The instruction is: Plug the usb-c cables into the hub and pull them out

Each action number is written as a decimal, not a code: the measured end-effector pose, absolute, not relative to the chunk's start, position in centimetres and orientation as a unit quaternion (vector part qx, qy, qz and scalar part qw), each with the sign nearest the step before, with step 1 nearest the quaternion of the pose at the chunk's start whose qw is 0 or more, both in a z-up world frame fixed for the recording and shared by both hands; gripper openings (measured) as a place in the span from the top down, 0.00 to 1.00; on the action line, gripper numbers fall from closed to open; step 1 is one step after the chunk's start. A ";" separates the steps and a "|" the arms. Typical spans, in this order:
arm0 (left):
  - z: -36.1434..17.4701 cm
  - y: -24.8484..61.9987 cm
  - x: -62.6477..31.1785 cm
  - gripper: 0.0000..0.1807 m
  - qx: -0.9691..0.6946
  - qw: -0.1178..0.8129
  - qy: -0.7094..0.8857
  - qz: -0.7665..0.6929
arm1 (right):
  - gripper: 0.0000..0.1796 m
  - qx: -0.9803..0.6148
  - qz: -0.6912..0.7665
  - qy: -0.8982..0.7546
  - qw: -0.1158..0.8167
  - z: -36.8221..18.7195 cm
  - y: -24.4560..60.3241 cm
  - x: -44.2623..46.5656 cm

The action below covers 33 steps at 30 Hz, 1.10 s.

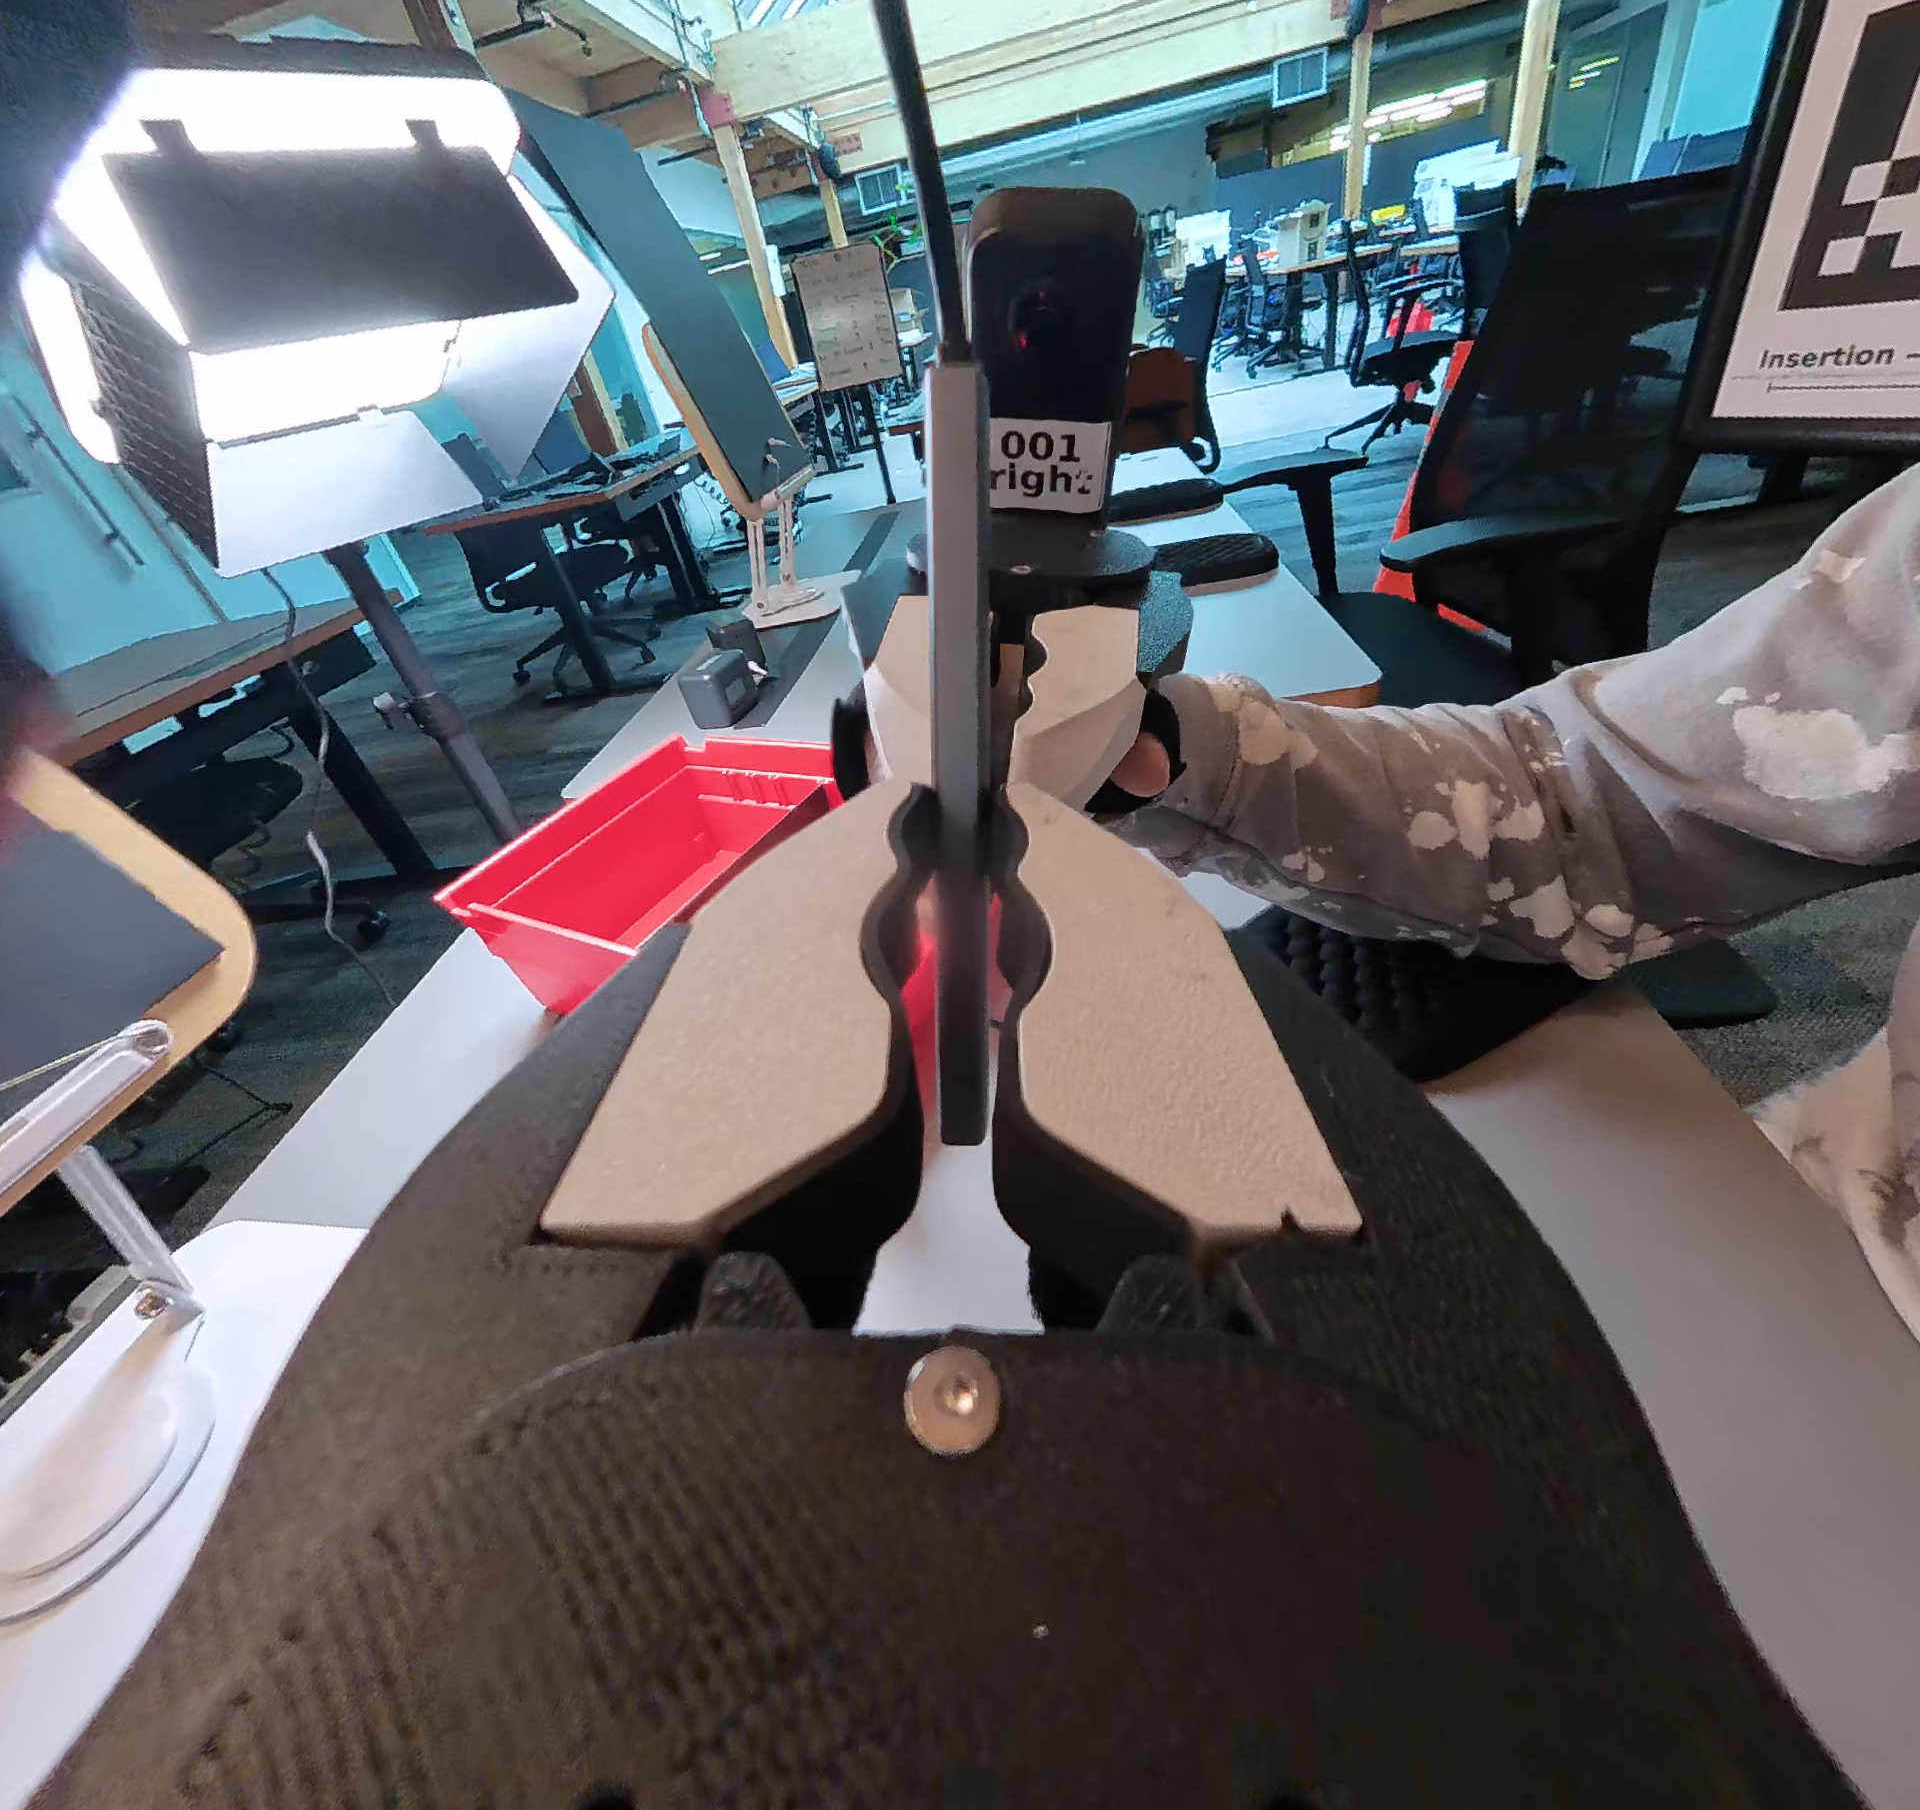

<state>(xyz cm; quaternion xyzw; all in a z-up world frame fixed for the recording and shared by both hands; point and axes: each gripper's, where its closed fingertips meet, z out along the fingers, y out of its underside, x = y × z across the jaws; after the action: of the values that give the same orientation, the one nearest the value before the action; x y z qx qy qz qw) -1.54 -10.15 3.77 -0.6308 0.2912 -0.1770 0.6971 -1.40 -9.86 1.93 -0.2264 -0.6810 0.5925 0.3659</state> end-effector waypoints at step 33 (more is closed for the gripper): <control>5.4 -12.2 -6.7 0.95 -0.667 0.690 0.251 -0.128 | 0.96 -0.422 0.205 -0.760 0.449 -6.3 13.2 -1.0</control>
<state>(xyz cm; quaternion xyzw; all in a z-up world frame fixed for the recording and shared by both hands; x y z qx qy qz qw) -6.74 -12.23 5.35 -0.6665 0.2509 -0.1279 0.6903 -1.03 13.24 -6.27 -0.4217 -0.7604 0.2050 0.4493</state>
